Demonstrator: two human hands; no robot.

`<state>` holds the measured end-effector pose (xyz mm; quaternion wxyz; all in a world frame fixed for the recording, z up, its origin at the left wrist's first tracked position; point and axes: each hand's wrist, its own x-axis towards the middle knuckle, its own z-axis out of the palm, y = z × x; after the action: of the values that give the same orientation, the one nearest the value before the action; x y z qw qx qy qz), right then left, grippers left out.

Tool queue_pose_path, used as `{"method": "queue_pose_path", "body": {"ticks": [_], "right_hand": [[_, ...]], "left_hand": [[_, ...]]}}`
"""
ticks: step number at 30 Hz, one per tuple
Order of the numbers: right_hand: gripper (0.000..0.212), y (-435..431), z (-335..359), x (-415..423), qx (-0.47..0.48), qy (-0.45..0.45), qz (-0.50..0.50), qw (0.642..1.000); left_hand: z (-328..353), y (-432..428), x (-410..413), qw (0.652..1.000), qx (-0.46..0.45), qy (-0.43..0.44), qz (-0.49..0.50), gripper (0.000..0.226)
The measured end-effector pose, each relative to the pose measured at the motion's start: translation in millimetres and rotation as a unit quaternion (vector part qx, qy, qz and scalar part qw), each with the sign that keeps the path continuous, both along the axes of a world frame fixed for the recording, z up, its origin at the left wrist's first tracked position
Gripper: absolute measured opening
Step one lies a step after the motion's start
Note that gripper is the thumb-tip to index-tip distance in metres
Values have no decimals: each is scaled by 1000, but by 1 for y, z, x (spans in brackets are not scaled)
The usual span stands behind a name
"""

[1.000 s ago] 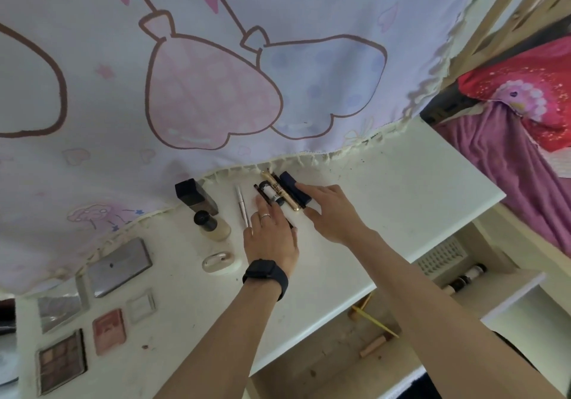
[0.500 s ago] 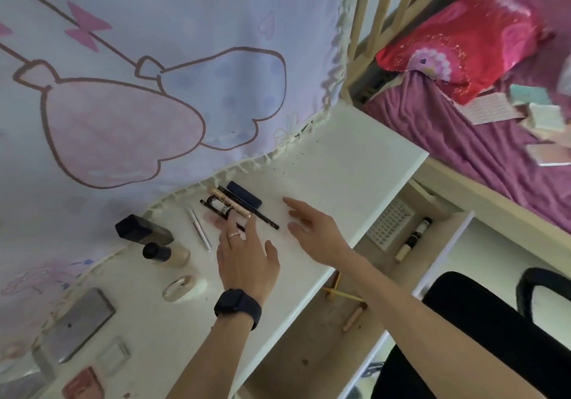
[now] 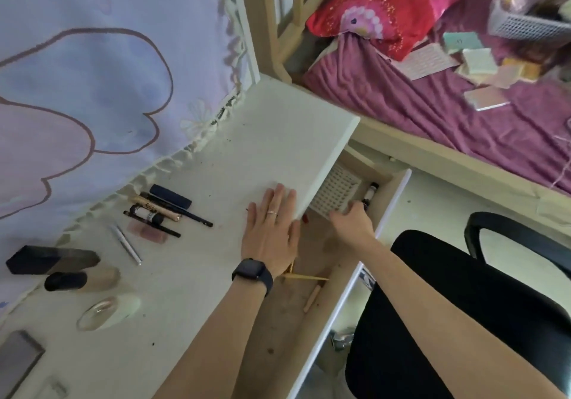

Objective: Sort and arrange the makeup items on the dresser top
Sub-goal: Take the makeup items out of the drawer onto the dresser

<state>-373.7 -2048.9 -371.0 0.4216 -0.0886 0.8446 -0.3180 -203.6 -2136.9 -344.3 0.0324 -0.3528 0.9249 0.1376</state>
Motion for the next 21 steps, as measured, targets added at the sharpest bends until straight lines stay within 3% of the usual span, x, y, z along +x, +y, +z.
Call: {"method": "queue_pose_path", "body": {"ticks": [4, 8, 12, 16, 21], "right_hand": [[96, -44, -25, -12, 102, 23, -10, 995], [101, -63, -40, -12, 165, 100, 6, 981], [116, -65, -38, -25, 175, 7, -53, 983], [74, -60, -12, -32, 104, 2, -78, 991], [47, -15, 37, -32, 18, 19, -47, 999]], "left_hand": [[-12, -2, -1, 999, -28, 1, 26, 58], [-17, -3, -2, 999, -43, -4, 31, 58], [-17, -2, -2, 999, -35, -8, 40, 58], [-14, -1, -3, 998, -26, -15, 46, 57], [-11, 0, -4, 998, -19, -9, 57, 57]]}}
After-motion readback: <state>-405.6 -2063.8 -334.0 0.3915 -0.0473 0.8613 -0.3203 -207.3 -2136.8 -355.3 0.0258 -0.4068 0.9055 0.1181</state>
